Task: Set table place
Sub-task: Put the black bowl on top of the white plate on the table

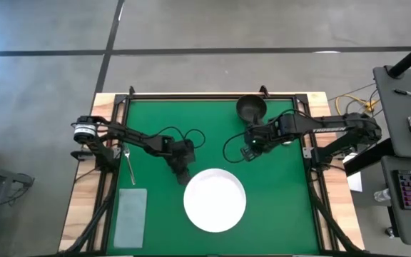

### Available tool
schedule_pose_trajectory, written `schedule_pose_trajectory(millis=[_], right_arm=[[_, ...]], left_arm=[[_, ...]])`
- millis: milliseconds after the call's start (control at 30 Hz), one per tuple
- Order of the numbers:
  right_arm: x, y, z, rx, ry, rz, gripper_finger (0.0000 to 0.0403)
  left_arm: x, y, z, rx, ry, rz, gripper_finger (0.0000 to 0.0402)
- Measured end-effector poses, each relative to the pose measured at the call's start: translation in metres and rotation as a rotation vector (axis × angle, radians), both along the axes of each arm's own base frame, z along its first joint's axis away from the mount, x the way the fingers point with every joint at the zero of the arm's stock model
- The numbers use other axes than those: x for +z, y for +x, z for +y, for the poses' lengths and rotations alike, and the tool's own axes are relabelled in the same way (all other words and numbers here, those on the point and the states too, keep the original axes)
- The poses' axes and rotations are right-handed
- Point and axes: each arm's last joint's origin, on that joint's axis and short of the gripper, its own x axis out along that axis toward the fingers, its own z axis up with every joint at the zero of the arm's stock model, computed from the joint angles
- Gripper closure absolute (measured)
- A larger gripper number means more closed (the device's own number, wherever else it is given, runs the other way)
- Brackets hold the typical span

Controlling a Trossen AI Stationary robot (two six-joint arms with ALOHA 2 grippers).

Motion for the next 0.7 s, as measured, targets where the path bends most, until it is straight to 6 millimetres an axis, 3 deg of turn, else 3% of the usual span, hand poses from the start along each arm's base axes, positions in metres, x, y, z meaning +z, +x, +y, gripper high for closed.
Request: schedule_pose_trajectory(millis=[300, 500, 700], right_arm=[[-0.033, -0.003, 0.000, 0.030, 0.057, 0.053, 0.0291], [-0.043, 0.004, -0.011, 0.165, -0.067, 0.006, 0.0291], [-0.030, 0.006, -0.039, 0.239, -0.285, 0.023, 0.0286]], left_arm=[[0.020, -0.006, 0.013, 0.129, 0.175, -0.035, 0.0401], [0.073, -0.013, 0.026, 0.202, 0.200, -0.226, 0.0401], [0.129, -0.032, 0.036, 0.364, 0.289, -0.437, 0.0402]])
